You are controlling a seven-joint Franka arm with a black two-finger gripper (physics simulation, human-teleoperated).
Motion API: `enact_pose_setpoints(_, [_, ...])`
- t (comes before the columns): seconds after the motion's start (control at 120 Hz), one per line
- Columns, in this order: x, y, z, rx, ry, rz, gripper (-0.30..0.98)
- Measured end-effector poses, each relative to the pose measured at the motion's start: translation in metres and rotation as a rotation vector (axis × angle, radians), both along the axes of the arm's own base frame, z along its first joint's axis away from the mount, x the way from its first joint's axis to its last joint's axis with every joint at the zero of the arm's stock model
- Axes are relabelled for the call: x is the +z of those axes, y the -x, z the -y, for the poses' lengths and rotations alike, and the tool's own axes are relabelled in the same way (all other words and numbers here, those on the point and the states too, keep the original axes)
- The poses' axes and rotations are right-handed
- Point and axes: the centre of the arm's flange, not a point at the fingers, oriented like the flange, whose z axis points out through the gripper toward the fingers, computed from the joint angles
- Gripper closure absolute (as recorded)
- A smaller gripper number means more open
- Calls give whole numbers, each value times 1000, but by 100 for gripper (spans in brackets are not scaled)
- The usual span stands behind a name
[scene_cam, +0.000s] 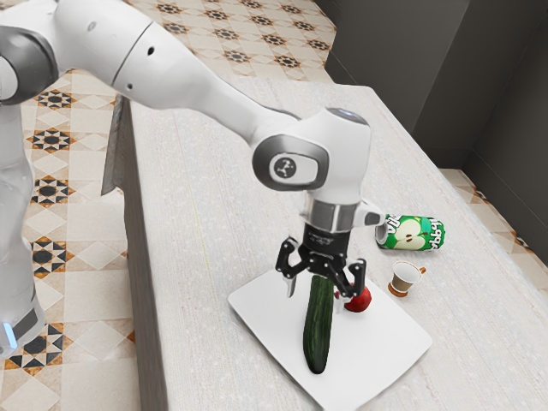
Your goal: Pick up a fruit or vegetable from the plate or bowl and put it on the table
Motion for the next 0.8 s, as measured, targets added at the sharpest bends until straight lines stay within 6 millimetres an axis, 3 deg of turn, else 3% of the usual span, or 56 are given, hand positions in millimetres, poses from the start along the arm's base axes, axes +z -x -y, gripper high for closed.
enact_pose_setpoints(0.175, [-13,-8,-8,57,1,-30,0])
enact_pose_setpoints(0.408, [-27,-34,-63,197,3,-61,0])
enact_pose_setpoints(0.467, [-27,-38,-60,201,7,-57,0])
enact_pose_setpoints(0.6, [-38,-41,-30,171,15,-57,0])
enact_pose_setpoints(0.8, [-52,-50,-38,208,21,-69,0])
